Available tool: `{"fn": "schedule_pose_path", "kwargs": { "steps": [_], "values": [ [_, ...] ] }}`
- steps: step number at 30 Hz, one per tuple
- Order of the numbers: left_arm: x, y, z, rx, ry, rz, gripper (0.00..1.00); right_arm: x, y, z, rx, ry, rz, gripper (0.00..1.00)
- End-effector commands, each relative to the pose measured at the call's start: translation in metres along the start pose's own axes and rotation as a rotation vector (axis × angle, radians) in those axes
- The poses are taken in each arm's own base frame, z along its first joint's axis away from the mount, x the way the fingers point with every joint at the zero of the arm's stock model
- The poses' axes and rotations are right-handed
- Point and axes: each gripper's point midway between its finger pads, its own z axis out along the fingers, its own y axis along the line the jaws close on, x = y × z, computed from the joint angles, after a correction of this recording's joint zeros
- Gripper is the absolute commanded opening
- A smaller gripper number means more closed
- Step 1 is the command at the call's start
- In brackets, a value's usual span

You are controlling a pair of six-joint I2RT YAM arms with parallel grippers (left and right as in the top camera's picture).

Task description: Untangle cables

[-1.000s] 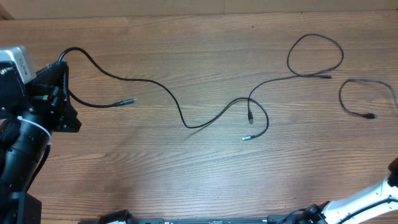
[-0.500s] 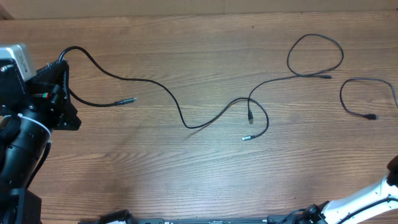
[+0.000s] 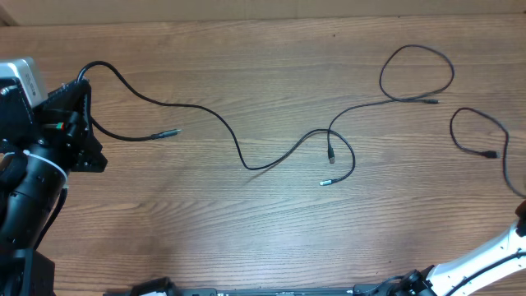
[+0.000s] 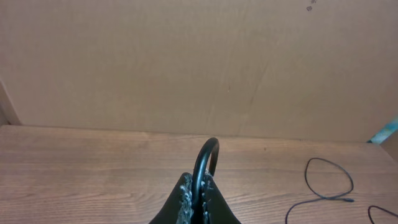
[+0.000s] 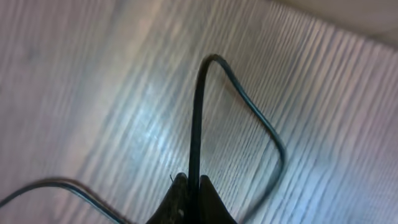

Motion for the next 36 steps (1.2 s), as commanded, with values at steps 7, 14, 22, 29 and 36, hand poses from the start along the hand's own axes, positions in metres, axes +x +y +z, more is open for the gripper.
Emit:
{"fn": "schedule_pose_path", "kwargs": {
  "steps": [7,14,22,29,36],
  "values": [
    [-0.001,-0.001,0.0,0.007,-0.004,-0.015,0.04,0.002,0.001,0.009,-0.007,-0.019,0.006,0.04],
    [-0.001,-0.001,0.0,0.007,-0.004,-0.015,0.04,0.001,0.001,0.009,-0.008,-0.02,0.006,0.57],
    [-0.001,-0.001,0.0,0.007,-0.004,-0.014,0.04,0.002,0.001,0.009,-0.008,-0.019,0.006,1.0],
    [-0.002,-0.001,0.0,0.008,-0.007,-0.013,0.04,0.014,0.066,-0.004,-0.346,0.04,-0.093,1.0],
    [-0.002,-0.001,0.001,0.008,-0.005,-0.014,0.04,0.07,0.168,-0.033,-0.547,0.092,-0.386,1.0]
  ]
}}
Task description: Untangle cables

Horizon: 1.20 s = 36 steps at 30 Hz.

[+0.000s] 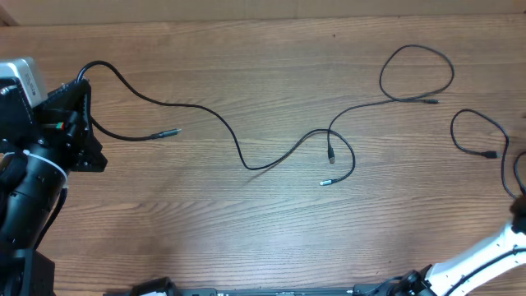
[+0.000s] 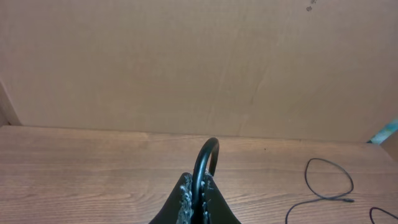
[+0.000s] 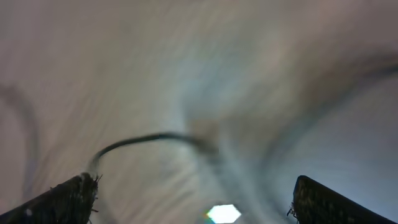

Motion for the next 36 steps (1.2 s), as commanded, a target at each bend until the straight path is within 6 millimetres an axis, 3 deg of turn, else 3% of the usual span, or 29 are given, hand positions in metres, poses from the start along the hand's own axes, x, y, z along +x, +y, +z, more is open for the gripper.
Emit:
{"fn": "schedule_pose_path", "kwargs": {
  "steps": [1,6,11,16,19,25,29,32,36],
  "values": [
    [-0.001,-0.001,0.001,0.007,-0.004,-0.015,0.04,0.032,0.098,0.008,-0.156,0.058,-0.227,1.0],
    [0.001,0.0,0.001,0.006,0.007,-0.019,0.04,0.082,0.18,0.021,-0.135,0.098,-0.351,1.0],
    [0.005,0.0,0.001,0.005,0.023,-0.025,0.04,0.118,0.223,0.028,0.034,0.038,-0.372,1.0],
    [0.006,0.0,0.001,0.004,0.027,-0.026,0.04,0.156,0.258,0.028,0.046,0.039,-0.476,1.0],
    [0.006,0.0,0.001,0.004,0.027,-0.027,0.05,0.163,0.263,0.027,0.06,0.036,-0.474,1.0],
    [0.01,0.0,0.001,0.007,0.041,-0.032,0.04,0.173,0.251,0.026,0.09,0.091,-0.45,1.0],
    [0.015,-0.013,-0.006,0.068,0.056,-0.037,0.04,0.178,0.245,0.025,0.11,0.118,-0.452,1.0],
    [0.015,-0.019,-0.027,0.06,0.024,-0.019,0.04,0.181,0.242,0.024,0.119,0.132,-0.457,1.0],
    [0.005,-0.027,-0.073,0.006,-0.097,0.036,0.04,0.186,0.236,0.022,0.139,0.16,-0.457,1.0]
  ]
}}
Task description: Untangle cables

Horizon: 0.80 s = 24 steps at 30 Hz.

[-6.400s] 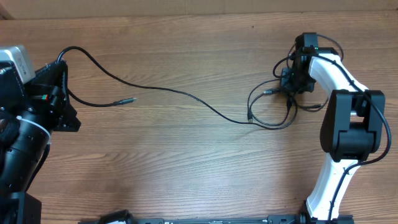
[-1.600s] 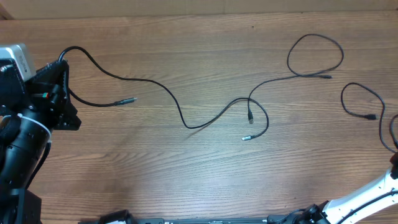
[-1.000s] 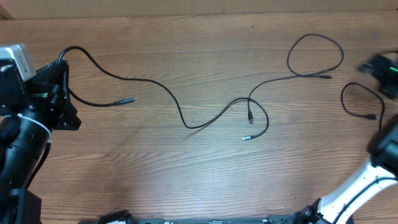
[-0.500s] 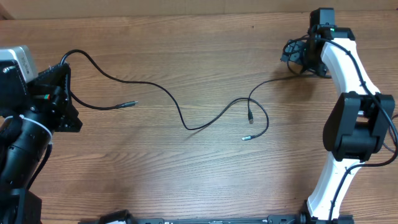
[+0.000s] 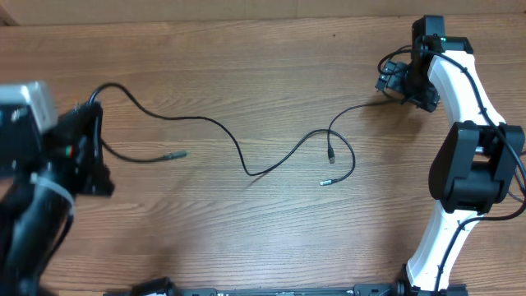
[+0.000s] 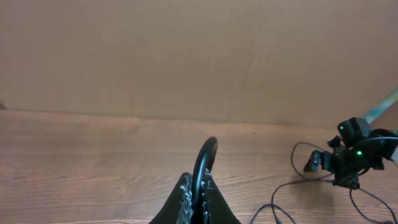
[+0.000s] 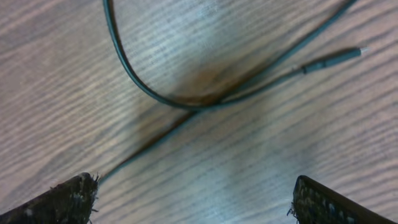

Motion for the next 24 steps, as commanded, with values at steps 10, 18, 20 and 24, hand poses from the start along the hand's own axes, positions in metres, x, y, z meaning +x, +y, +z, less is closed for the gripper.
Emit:
{"fn": "schedule_pose_path", "kwargs": {
  "steps": [10,18,20,24],
  "values": [
    [0.009,-0.006,-0.117,-0.222,-0.233,0.066,0.04,0.047,0.02,-0.01,-0.095,0.187,-0.037,1.0],
    [0.014,0.01,-0.114,-0.303,-0.207,0.051,0.04,0.103,0.035,-0.006,0.021,0.297,-0.31,1.0],
    [0.014,0.015,-0.114,-0.328,-0.206,0.05,0.04,0.122,0.032,0.005,0.049,0.338,-0.331,1.0],
    [0.016,0.018,-0.107,-0.33,-0.182,0.058,0.04,0.154,0.026,0.024,0.089,0.405,-0.323,1.0]
  ]
}}
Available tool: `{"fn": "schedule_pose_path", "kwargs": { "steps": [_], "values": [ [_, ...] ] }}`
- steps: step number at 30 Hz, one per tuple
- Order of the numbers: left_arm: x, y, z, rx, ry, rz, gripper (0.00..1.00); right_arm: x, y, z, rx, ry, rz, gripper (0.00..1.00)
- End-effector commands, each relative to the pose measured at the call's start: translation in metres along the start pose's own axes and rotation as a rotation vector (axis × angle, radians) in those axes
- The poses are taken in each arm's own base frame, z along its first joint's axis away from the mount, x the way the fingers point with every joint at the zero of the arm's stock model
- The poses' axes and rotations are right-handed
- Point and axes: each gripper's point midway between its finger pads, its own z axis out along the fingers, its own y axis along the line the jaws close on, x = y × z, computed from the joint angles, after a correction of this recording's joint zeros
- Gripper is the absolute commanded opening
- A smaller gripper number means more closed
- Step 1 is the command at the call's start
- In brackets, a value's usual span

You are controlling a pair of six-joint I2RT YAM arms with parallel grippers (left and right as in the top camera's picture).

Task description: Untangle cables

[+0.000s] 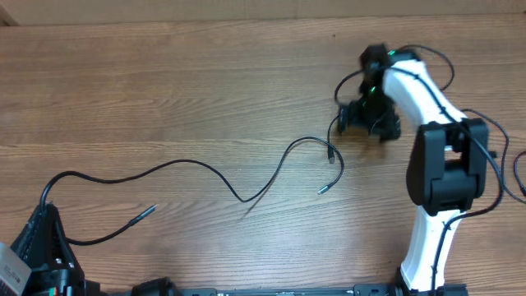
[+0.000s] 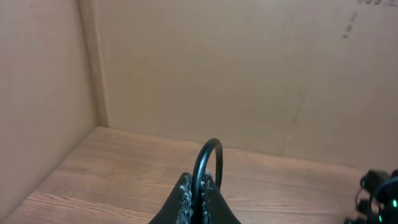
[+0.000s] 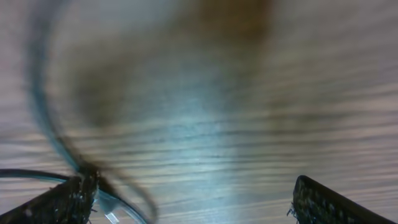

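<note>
A long black cable (image 1: 189, 168) runs from the bottom left to the table's middle. One plug (image 1: 145, 213) lies near the left; its other end (image 1: 331, 154) lies in the middle. My left gripper (image 1: 46, 233) sits at the bottom-left corner, shut on a bend of this cable (image 2: 205, 155); the left gripper (image 2: 199, 182) pinches it between closed fingers. A second thin cable (image 1: 345, 82) loops around my right gripper (image 1: 366, 115), which hovers low over the wood. In the blurred right wrist view the right gripper (image 3: 199, 196) is open, with a cable (image 3: 43, 118) by its left finger.
A third black cable (image 1: 517, 174) lies at the right edge. Cardboard walls (image 2: 249, 74) stand behind and to the left of the wooden table (image 1: 205, 82). The white right arm (image 1: 427, 90) stretches across the right side.
My left gripper went from the left-middle edge to the bottom-left corner, dragging the long cable down and left. The open right gripper shifted from the top-right loop down and left toward the middle.
At first both grippers were shut on cables, the left at the left edge, the right off the right edge. The right one then stood open, its cable released. Later it hovered open over the top-right loop. Now the left has pulled the long cable toward the bottom-left.
</note>
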Motion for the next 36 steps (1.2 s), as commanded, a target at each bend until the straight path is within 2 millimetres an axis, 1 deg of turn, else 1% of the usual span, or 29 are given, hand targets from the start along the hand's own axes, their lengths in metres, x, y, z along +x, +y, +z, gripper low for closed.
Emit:
{"fn": "schedule_pose_path", "kwargs": {
  "steps": [1,5,8,9,11,12,14,17,20,23,25,27,32,36],
  "values": [
    [0.005,0.01,0.017,-0.047,0.04,0.014,0.04,0.018,-0.006,0.02,0.049,0.043,0.017,1.0],
    [0.013,0.012,0.031,-0.052,0.087,0.01,0.04,0.025,0.002,0.023,0.054,0.057,0.024,1.0],
    [0.021,0.014,0.043,-0.052,0.129,0.006,0.04,0.035,0.007,0.023,0.065,0.087,0.053,1.0],
    [0.024,0.015,0.05,-0.053,0.15,0.004,0.04,0.04,0.012,0.023,0.059,0.102,0.047,1.0],
    [0.027,0.016,0.056,-0.055,0.169,0.002,0.04,0.044,0.02,0.023,0.043,0.111,0.034,1.0],
    [0.028,0.016,0.061,-0.056,0.183,0.001,0.04,0.042,0.024,0.022,0.047,0.09,0.045,1.0],
    [0.029,0.017,0.066,-0.057,0.192,0.0,0.04,0.033,0.028,0.018,0.039,0.042,0.068,1.0],
    [0.03,0.016,0.07,-0.05,0.201,-0.002,0.04,0.02,0.034,0.005,0.011,-0.022,0.068,1.0],
    [0.03,0.016,0.071,-0.051,0.204,-0.002,0.04,0.006,0.037,-0.021,-0.002,-0.108,0.053,1.0],
    [0.029,0.016,0.072,-0.051,0.204,-0.002,0.04,-0.001,0.042,-0.045,-0.026,-0.165,0.035,1.0],
    [0.03,0.016,0.072,-0.051,0.205,-0.002,0.04,0.0,0.045,-0.055,-0.042,-0.178,0.017,1.0],
    [0.03,0.017,0.073,-0.052,0.208,-0.002,0.04,0.006,0.049,-0.061,-0.056,-0.164,0.003,1.0],
    [0.03,0.017,0.074,-0.052,0.208,-0.002,0.04,0.037,0.047,-0.055,-0.016,-0.05,0.0,1.0],
    [0.03,0.017,0.074,-0.052,0.209,-0.002,0.04,0.052,0.049,-0.054,0.024,-0.01,0.003,1.0]
  ]
}}
